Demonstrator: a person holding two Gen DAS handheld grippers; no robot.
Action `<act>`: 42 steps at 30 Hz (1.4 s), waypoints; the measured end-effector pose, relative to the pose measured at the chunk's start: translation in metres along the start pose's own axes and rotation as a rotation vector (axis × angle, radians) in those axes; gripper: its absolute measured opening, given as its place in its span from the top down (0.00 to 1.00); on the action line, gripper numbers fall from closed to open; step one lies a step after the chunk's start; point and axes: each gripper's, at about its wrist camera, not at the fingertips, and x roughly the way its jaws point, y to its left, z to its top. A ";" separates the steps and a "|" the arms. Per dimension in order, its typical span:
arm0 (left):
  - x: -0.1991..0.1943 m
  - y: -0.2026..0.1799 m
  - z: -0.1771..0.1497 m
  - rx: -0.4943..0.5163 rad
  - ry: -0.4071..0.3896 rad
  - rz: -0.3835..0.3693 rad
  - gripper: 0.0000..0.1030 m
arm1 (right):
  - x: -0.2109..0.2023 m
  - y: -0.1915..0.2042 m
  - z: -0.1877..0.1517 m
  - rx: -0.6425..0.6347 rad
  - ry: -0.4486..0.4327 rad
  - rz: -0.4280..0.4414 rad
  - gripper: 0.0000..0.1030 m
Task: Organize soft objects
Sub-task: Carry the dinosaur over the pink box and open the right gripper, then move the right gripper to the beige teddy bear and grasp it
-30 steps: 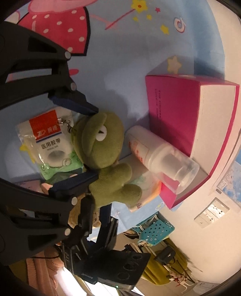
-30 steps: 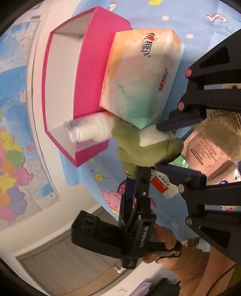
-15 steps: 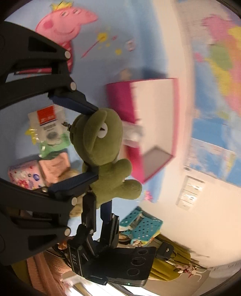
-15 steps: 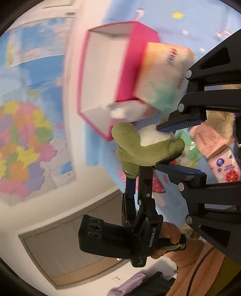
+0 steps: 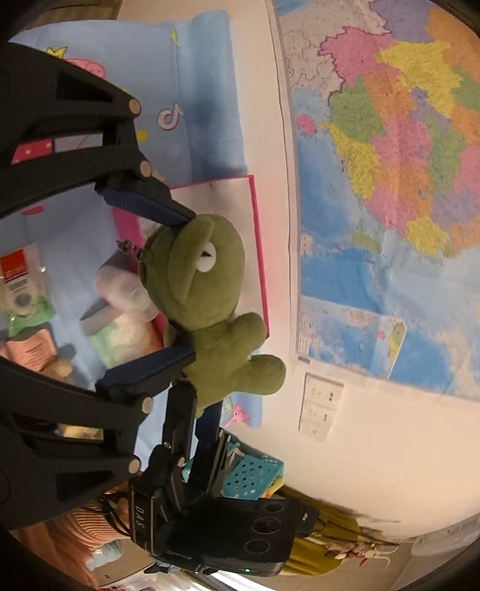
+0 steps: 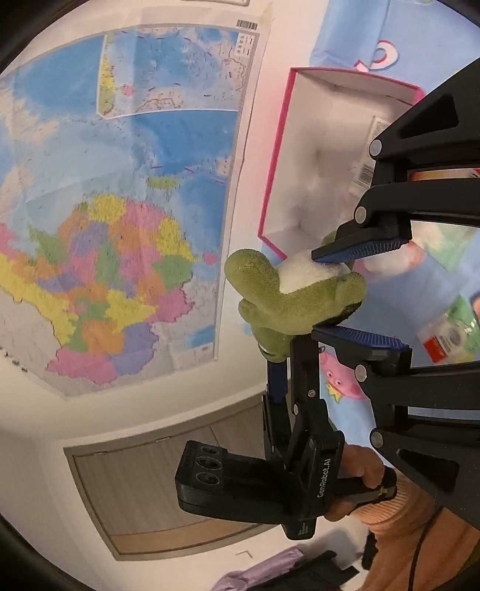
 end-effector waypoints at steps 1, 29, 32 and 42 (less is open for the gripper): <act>0.003 0.001 0.002 -0.004 0.004 0.002 0.34 | 0.005 -0.005 0.002 0.010 0.006 0.001 0.66; 0.067 0.043 -0.013 -0.157 0.090 0.053 0.34 | 0.086 -0.086 -0.028 0.227 0.247 -0.081 0.42; 0.052 0.039 -0.016 -0.155 0.062 0.043 0.34 | 0.069 -0.083 -0.030 0.232 0.222 -0.075 0.42; 0.002 0.003 -0.044 -0.108 0.012 -0.076 0.34 | -0.013 -0.055 -0.038 0.204 0.102 -0.039 0.39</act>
